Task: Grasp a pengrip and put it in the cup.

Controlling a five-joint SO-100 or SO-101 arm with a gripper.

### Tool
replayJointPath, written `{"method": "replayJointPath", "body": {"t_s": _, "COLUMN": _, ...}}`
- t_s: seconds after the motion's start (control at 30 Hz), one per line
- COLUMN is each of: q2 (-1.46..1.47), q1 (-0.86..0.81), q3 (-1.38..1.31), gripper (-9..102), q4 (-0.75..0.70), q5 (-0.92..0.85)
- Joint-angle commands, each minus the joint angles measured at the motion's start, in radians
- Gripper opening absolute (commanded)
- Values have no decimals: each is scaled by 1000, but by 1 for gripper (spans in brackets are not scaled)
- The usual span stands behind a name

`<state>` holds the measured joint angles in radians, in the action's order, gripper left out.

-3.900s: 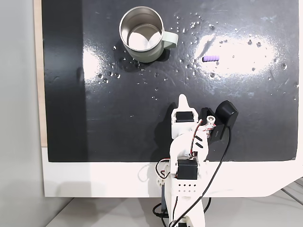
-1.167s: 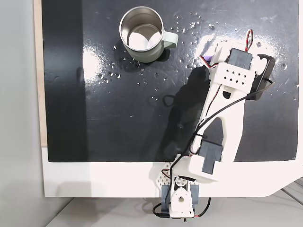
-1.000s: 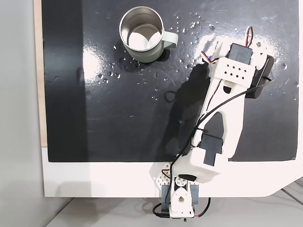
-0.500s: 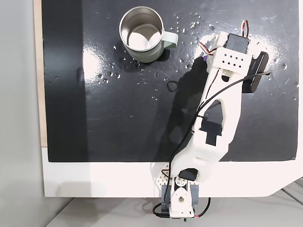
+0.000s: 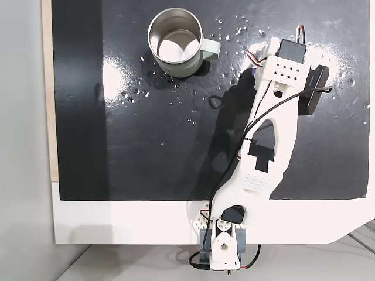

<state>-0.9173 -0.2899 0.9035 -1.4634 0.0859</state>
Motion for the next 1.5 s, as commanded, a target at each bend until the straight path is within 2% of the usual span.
{"method": "replayJointPath", "body": {"t_s": 0.0, "q2": -2, "q1": -12, "q3": -61, "gripper": 12, "q4": 2, "q5": 15}}
{"method": "replayJointPath", "body": {"t_s": 0.27, "q2": 12, "q1": -14, "q3": -58, "gripper": 0, "q4": -2, "q5": 28}}
{"method": "replayJointPath", "body": {"t_s": 0.5, "q2": 9, "q1": -11, "q3": -86, "gripper": 0, "q4": -28, "q5": 37}}
{"method": "replayJointPath", "body": {"t_s": 0.83, "q2": -17, "q1": 64, "q3": -525, "gripper": 0, "q4": -314, "q5": 75}}
{"method": "replayJointPath", "body": {"t_s": 1.23, "q2": -400, "q1": 207, "q3": -379, "gripper": 0, "q4": -282, "q5": 48}}
{"method": "replayJointPath", "body": {"t_s": 1.47, "q2": -454, "q1": 316, "q3": -388, "gripper": 0, "q4": -224, "q5": 12}}
